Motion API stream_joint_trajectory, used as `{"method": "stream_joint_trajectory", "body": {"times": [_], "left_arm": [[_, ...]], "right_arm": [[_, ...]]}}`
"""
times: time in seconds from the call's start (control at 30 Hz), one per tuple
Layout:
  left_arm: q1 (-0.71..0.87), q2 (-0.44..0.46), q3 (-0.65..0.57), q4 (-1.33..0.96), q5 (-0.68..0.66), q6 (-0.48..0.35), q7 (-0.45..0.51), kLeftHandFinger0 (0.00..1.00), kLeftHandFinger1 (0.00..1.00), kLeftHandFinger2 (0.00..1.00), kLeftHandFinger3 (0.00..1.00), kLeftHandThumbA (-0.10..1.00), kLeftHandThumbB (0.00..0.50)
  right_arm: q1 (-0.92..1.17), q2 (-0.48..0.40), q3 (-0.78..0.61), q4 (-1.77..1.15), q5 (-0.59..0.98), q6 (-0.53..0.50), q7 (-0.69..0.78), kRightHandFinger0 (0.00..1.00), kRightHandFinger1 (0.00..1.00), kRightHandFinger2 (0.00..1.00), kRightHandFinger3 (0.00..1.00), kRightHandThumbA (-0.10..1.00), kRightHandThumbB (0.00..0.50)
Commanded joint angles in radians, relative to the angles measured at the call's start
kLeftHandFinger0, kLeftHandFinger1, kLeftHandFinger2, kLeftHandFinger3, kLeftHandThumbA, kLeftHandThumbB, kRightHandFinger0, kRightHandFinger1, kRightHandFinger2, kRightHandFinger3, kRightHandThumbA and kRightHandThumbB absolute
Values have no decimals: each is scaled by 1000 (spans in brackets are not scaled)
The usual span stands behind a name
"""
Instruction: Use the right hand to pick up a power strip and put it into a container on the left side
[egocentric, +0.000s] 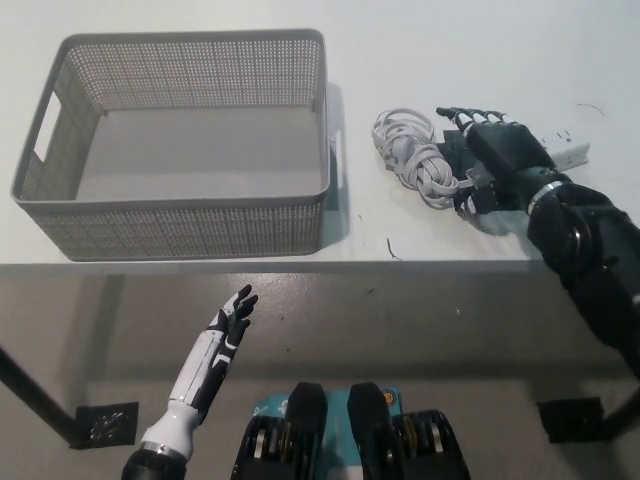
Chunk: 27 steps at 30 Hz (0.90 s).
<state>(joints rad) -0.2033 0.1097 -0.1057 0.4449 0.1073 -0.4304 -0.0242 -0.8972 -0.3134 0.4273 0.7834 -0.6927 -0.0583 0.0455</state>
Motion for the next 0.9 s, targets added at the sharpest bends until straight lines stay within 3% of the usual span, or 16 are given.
{"method": "stream_joint_trajectory", "body": {"times": [0.0,0.1,0.17,0.2,0.23,0.27,0.3,0.33,0.37,0.4,0.43,0.47,0.57,0.63,0.7,0.87], "left_arm": [[-15,6,6,-27,-5,-40,-7,1000,1000,1000,1000,1000,177],[-11,4,5,-26,-3,-40,-2,1000,1000,1000,1000,1000,165],[-11,4,4,-28,-2,-40,0,1000,1000,1000,1000,1000,147],[-9,2,2,-29,-1,-40,2,1000,1000,1000,1000,1000,135],[-9,2,2,-30,-1,-40,4,1000,1000,1000,1000,1000,133],[-7,4,0,-30,1,-40,2,1000,1000,1000,1000,1000,137],[-9,4,2,-31,1,-40,3,1000,1000,1000,1000,1000,146],[-12,3,5,-33,0,-40,4,1000,1000,1000,1000,1000,139],[-11,3,5,-33,0,-40,4,1000,1000,1000,1000,1000,138],[-12,5,7,-34,-1,-40,1,1000,1000,1000,1000,1000,144],[-12,7,8,-35,-3,-40,-2,1000,1000,1000,1000,1000,145],[-12,8,8,-35,-5,-40,-4,1000,1000,1000,1000,1000,145],[-14,10,4,-33,11,-40,7,1000,1000,1000,1000,1000,143],[-15,10,6,-35,9,-40,6,1000,1000,1000,1000,1000,130],[-12,10,7,-35,7,-40,6,1000,1000,1000,1000,1000,119],[-13,12,6,-33,7,-40,6,1000,1000,1000,1000,1000,106]], "right_arm": [[-99,47,20,122,-20,-81,-125,1000,1000,1000,1000,1000,419],[-125,96,26,275,-27,-139,-294,1000,1000,1000,1000,1000,404],[-139,128,29,370,-39,-170,-461,1000,1000,1000,1000,759,327],[-143,145,31,422,-46,-192,-588,1000,1000,1000,1000,445,318],[-144,156,28,449,-46,-208,-668,948,955,999,1000,328,316],[-143,168,43,481,-69,-209,-805,538,570,620,693,20,300],[-145,175,55,500,-80,-199,-862,62,221,375,438,-95,230],[-147,178,64,511,-89,-201,-905,12,47,253,299,-99,205],[-147,179,68,514,-91,-204,-917,2,11,246,337,-100,213],[-147,180,77,514,-100,-218,-944,0,154,463,431,-100,141],[-146,179,87,517,-104,-244,-962,21,312,738,642,-100,184],[-146,178,93,519,-107,-256,-967,13,365,785,692,-100,184],[-148,172,103,518,-107,-287,-973,1,461,815,855,-100,170],[-155,168,116,523,-112,-292,-989,0,481,816,903,-100,190],[-157,169,124,529,-113,-295,-1006,0,473,807,901,-100,180],[-174,153,136,513,-116,-337,-1052,0,284,748,776,-100,220]]}}
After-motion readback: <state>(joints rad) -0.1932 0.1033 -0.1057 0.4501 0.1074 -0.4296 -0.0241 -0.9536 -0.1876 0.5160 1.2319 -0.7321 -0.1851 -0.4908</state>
